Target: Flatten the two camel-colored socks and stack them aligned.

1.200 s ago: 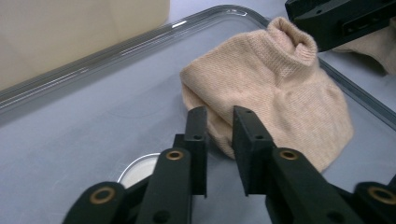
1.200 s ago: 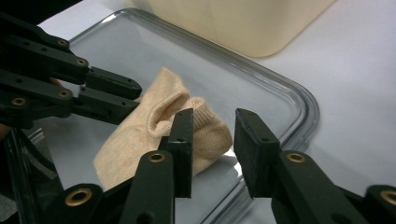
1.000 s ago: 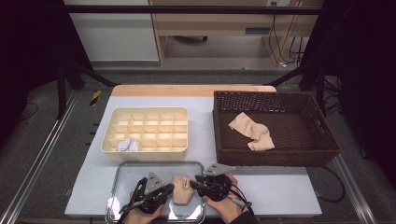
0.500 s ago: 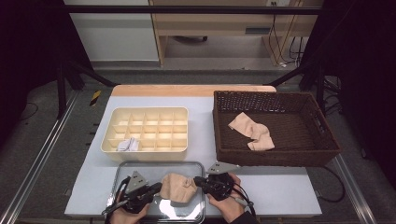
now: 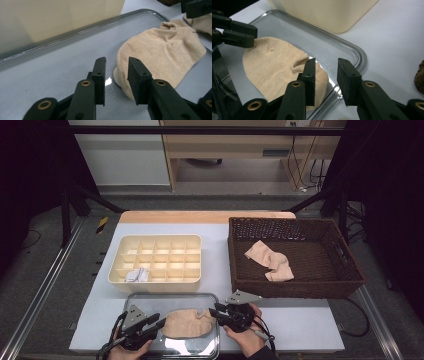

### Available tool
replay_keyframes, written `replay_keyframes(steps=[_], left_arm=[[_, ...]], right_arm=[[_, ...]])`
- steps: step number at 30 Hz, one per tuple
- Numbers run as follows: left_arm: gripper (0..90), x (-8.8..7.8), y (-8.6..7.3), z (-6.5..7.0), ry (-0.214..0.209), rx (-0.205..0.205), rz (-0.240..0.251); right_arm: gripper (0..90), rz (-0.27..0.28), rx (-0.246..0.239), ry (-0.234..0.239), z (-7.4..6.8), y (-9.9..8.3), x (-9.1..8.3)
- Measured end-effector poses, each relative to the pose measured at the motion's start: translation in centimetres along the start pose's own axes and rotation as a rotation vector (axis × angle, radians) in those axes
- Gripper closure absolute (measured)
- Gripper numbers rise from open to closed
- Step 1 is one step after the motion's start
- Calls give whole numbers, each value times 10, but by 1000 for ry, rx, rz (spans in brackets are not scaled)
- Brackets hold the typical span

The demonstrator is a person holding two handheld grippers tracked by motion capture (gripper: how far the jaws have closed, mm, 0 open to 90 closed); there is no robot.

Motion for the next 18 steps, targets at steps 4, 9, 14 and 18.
replay_keyframes(steps=[4,9,14,18], left_arm=[[688,5,-2,2,12,22,-27],[844,9,-6,3,16,66,-67],[870,7,-5,-2,46,65,-64],[869,8,-5,-4,51,68,-65]], right_arm=[[669,-35,-8,-2,0,-8,7],[777,-67,-3,14,-3,-16,16],[894,-85,-17,17,-7,-15,14],[896,-69,-17,-6,-3,-11,7]])
Point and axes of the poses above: each handheld gripper's, and its own axes: x roughly forward along the jaws, y roughly out of its top, z roughly to its right, the point moved 3 cm from there along x, roughly forward along the jaws, and after that the axes turned 6 degrees about x, right-handed, at the moved point
